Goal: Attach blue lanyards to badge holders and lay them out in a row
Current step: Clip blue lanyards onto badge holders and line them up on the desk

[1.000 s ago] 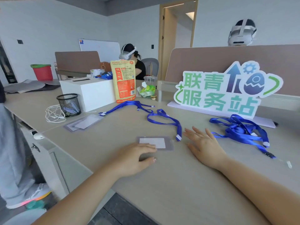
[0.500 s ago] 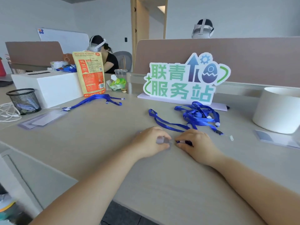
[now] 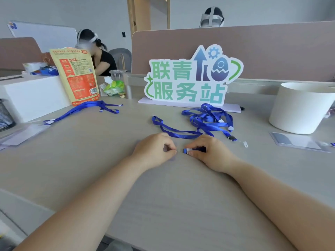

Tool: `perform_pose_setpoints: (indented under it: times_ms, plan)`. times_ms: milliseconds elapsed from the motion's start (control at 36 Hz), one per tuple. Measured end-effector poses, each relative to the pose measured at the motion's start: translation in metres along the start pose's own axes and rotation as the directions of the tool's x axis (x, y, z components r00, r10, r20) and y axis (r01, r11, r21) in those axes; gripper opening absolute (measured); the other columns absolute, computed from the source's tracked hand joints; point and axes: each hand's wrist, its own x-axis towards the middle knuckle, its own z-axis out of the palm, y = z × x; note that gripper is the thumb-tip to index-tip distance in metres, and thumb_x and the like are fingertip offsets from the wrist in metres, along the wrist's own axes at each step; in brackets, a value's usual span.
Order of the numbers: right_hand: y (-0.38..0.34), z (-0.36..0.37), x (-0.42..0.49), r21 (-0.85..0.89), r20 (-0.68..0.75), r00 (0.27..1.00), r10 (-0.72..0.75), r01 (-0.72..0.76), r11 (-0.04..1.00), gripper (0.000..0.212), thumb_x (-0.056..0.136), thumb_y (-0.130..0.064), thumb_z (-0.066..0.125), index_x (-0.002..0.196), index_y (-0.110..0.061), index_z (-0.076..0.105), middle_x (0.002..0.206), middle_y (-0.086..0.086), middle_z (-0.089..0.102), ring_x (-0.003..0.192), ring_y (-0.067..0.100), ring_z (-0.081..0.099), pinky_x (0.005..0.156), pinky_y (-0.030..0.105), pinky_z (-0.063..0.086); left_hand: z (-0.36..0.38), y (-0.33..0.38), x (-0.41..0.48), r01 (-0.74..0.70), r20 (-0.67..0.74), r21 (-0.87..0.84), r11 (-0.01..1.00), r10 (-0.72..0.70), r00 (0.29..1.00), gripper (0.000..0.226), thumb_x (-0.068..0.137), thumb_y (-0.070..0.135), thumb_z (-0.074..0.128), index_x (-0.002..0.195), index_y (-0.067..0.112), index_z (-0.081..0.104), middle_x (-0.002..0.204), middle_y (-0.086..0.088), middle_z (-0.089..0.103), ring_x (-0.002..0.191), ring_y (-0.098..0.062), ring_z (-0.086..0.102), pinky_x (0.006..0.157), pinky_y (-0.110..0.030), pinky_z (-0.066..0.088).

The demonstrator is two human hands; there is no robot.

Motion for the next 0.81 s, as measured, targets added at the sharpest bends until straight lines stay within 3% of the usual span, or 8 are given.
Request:
perform_pose_setpoints:
  times_ms: [194,417,583,806]
  plan:
    - [-0.003,-0.001,-0.001,-0.014,-0.017,1.000,-0.005,0.004,1.000,0.014,0.085,-0.035,0.066,0.098,-0.035,0.072,0.096,-0.008,0.066,0.096,0.011,0.056,0.090,0.039,0.046,0.003,0.002,0.000,-0.003,-0.038,0.006,1.000,0.003,0.999,0.013,0.081,0.031,0.068,0.069,0.027,0.065,0.086,0.016,0.059,0.077,-0.002,0.057,0.072,-0.028,0.046]
    - [-0.005,-0.002,-0.003,-0.026,-0.009,1.000,0.005,-0.005,1.000,0.013,0.086,-0.031,0.066,0.098,-0.033,0.071,0.094,-0.009,0.064,0.093,0.010,0.056,0.089,0.037,0.047,0.004,0.007,-0.003,0.037,-0.095,0.053,0.998,-0.031,0.995,0.013,0.083,0.034,0.063,0.073,0.026,0.064,0.091,0.015,0.060,0.081,-0.002,0.058,0.075,-0.029,0.048]
    - [-0.012,-0.001,-0.004,-0.132,-0.016,1.000,-0.003,0.001,0.991,0.016,0.089,-0.029,0.061,0.102,-0.029,0.070,0.099,-0.003,0.061,0.094,0.015,0.056,0.087,0.033,0.045,0.007,0.013,-0.001,0.113,-0.141,0.089,0.990,-0.100,0.985,0.016,0.084,0.036,0.060,0.073,0.024,0.064,0.092,0.014,0.061,0.085,-0.004,0.059,0.073,-0.026,0.047]
    - [-0.016,-0.001,-0.007,-0.125,-0.012,1.000,0.003,-0.004,0.992,0.015,0.088,-0.028,0.061,0.101,-0.028,0.070,0.097,-0.002,0.058,0.090,0.016,0.056,0.087,0.033,0.046,0.012,0.019,0.003,0.189,-0.178,0.115,0.975,-0.167,0.970,0.022,0.083,0.037,0.058,0.069,0.021,0.062,0.088,0.012,0.062,0.079,-0.009,0.059,0.063,-0.024,0.038]
